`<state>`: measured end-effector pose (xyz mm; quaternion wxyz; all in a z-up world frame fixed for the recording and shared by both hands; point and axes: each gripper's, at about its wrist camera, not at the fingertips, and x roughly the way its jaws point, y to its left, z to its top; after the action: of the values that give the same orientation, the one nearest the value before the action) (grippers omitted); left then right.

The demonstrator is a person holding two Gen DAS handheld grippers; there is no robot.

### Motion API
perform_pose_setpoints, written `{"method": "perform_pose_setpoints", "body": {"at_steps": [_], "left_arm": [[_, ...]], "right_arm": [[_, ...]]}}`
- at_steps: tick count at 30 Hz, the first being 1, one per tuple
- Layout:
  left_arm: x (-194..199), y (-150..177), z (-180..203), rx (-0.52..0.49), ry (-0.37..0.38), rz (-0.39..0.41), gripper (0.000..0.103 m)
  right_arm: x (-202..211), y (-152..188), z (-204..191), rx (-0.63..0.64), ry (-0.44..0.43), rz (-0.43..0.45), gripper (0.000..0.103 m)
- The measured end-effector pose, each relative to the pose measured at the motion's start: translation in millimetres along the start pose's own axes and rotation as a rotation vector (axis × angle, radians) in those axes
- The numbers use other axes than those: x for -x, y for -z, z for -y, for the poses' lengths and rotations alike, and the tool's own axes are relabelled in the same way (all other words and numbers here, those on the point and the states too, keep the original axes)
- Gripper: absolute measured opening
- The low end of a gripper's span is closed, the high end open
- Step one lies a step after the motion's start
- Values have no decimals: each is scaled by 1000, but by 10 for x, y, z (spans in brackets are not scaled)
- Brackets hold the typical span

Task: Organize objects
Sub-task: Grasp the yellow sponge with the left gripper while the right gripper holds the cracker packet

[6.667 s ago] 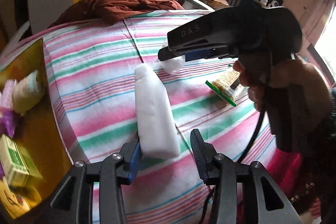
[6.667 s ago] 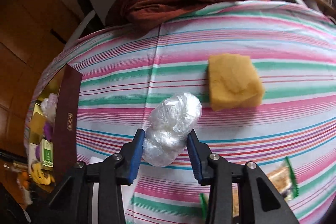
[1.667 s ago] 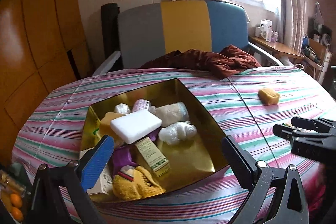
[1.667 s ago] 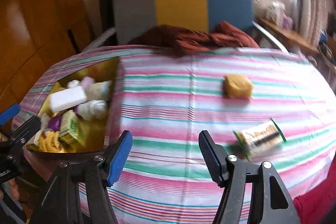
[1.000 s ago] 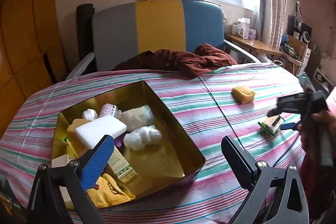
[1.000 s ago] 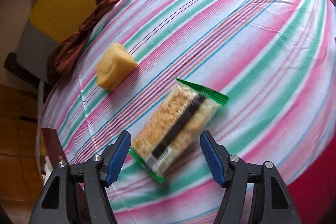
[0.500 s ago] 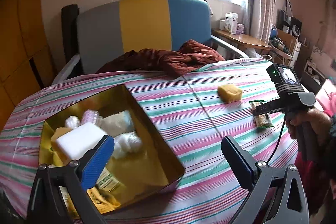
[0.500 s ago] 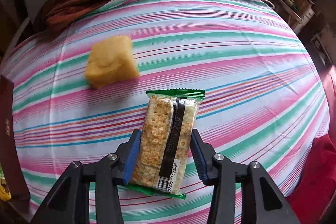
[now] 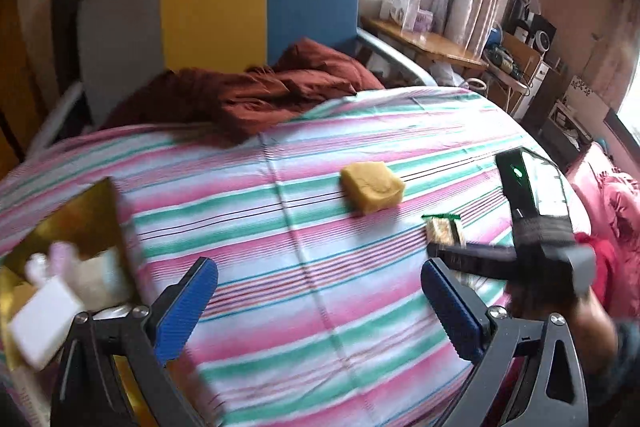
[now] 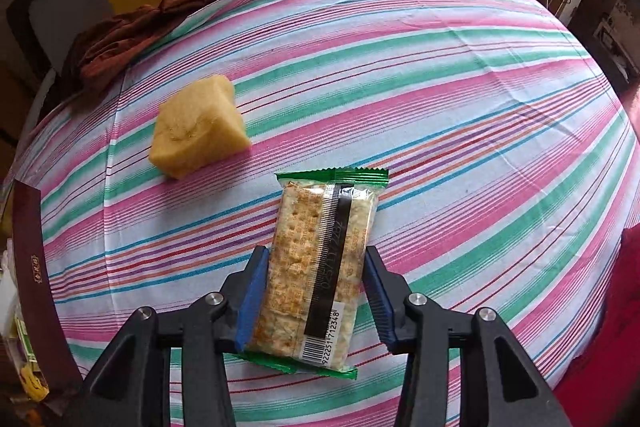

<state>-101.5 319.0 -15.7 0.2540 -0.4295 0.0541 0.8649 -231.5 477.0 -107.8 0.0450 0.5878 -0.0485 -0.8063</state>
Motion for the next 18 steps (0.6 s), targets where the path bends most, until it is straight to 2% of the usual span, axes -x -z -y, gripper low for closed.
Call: {"method": "perform_pose_setpoints", "body": {"at_steps": [2,5,13,18], "left_arm": [[-217,-140,73,23,27,-35,96],[-530,-305,148,73,65,-93,95],[-1249,-620,286,157,95,-203,92],[-1522,-746,358,191,112,-240,92]], "right_arm": [[-13,31,-116,-9,-8,-5,47],[13,65,-87,-13,-14,-14,47],[40,73,-51,-27,-38,-21,48],[51,78,-50,-27,-44,-23,49]]}}
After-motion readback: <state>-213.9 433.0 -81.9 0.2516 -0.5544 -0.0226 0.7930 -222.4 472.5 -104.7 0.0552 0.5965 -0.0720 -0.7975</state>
